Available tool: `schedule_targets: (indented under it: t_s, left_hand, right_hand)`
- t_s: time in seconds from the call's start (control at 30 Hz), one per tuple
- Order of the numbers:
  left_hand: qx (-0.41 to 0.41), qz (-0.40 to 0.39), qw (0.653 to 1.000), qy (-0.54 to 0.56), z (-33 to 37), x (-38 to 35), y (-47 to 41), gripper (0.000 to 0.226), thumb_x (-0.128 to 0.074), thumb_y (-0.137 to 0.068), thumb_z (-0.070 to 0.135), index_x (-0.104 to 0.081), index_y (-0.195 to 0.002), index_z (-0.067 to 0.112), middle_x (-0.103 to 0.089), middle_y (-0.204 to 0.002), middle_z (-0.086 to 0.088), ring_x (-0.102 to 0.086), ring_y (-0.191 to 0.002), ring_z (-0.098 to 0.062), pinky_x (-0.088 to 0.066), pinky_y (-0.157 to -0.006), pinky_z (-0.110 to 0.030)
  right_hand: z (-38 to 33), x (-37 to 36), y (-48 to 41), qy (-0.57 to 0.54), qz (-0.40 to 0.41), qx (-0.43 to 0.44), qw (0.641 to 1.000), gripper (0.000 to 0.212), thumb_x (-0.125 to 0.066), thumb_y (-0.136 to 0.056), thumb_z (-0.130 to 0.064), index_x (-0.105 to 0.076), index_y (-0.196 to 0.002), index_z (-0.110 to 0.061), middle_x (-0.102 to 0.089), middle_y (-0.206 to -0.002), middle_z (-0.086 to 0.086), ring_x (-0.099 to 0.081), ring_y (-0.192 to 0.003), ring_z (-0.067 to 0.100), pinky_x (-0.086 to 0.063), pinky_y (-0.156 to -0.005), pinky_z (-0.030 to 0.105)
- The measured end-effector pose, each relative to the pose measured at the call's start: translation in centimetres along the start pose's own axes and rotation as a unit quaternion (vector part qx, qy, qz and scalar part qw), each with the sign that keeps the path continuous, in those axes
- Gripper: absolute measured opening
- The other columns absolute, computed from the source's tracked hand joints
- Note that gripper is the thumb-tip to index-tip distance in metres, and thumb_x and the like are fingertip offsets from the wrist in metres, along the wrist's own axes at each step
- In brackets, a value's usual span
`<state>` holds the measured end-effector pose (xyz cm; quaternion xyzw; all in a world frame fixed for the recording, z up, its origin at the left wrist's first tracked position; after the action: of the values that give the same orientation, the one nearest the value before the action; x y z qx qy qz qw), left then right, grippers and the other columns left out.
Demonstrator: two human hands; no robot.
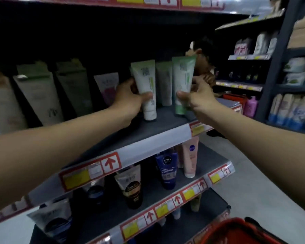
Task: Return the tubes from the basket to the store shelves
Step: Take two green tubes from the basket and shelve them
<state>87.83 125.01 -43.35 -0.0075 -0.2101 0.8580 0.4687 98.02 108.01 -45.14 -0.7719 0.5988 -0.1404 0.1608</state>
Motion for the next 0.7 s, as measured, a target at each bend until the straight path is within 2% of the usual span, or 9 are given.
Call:
schedule_targets:
  t_s: [0.1,0.2,0.3,0.43,0.6,0.7]
  left_hand:
    - [-0.015,0.022,0.999,-0.021,-1.6,-0.8,-1.1,0.042,-0.073,-0.086,0.006,-0.061,-0.125,0.013,-0.069,-0.119,-0.005,-0.066,-0.108,-0.022,-0.055,-0.095,-0.047]
    - [-0.017,0.039,0.998,-0.038,-2.1,-1.4,-2.2,0.039,-0.074,-0.086,0.009,-0.062,-0.123,0.014,-0.069,-0.118,-0.004,-0.067,-0.107,-0.020,-0.055,-0.096,-0.044]
    - [-0.014,0.068,0.996,-0.053,-2.3,-2.0,-2.9,0.039,-0.076,-0.084,0.012,-0.063,-0.121,0.015,-0.070,-0.117,-0.003,-0.067,-0.105,-0.019,-0.056,-0.095,-0.041]
    - [-0.026,0.093,0.993,-0.072,-2.2,-2.3,-3.2,0.040,-0.076,-0.085,0.013,-0.063,-0.123,0.015,-0.069,-0.119,-0.001,-0.066,-0.105,-0.016,-0.055,-0.096,-0.035]
    - [-0.016,0.106,0.991,-0.078,-2.1,-2.7,-3.5,0.042,-0.074,-0.086,0.012,-0.060,-0.126,0.014,-0.067,-0.123,-0.002,-0.064,-0.110,-0.017,-0.052,-0.098,-0.032]
    - [-0.014,0.104,0.991,-0.081,-2.0,-2.7,-3.3,0.042,-0.071,-0.088,0.010,-0.059,-0.128,0.012,-0.066,-0.124,-0.002,-0.062,-0.108,-0.015,-0.049,-0.093,-0.025]
  right_hand:
    - [2.0,-0.6,-1.8,0.019,-0.016,-0.003,1.000,0.042,-0.070,-0.084,0.000,-0.049,-0.120,-0.008,-0.061,-0.112,0.012,-0.062,-0.103,0.026,-0.055,-0.088,0.040]
    - [2.5,-0.9,-3.7,0.026,-0.075,-0.010,0.997,0.039,-0.068,-0.085,0.001,-0.052,-0.120,-0.006,-0.062,-0.118,0.018,-0.064,-0.102,0.029,-0.057,-0.078,0.033]
    - [3.2,-1.2,-5.0,0.063,-0.120,-0.015,0.991,0.037,-0.066,-0.088,-0.004,-0.055,-0.124,-0.004,-0.065,-0.116,0.014,-0.067,-0.096,0.022,-0.058,-0.078,0.029]
    - [3.9,-1.7,-5.8,0.077,-0.117,-0.008,0.990,0.038,-0.064,-0.091,-0.008,-0.055,-0.127,0.000,-0.067,-0.114,0.012,-0.067,-0.097,0.018,-0.056,-0.079,0.024]
    - [4.1,-2.1,-6.3,0.095,-0.115,-0.007,0.989,0.039,-0.063,-0.091,-0.011,-0.053,-0.127,-0.001,-0.066,-0.117,0.013,-0.065,-0.104,0.025,-0.055,-0.091,0.038]
    - [4.2,-2.2,-6.5,0.120,-0.116,-0.006,0.986,0.040,-0.063,-0.091,-0.013,-0.052,-0.128,-0.003,-0.065,-0.118,0.012,-0.064,-0.106,0.026,-0.053,-0.094,0.041]
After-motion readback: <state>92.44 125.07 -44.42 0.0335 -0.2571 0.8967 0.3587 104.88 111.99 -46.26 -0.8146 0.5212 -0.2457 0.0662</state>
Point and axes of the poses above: each hand's wrist, its own y-axis away from the middle knuckle, its own x-axis out of the back of the hand, z = x × y, the point moved 5 cm from there along -y, towards the middle knuckle
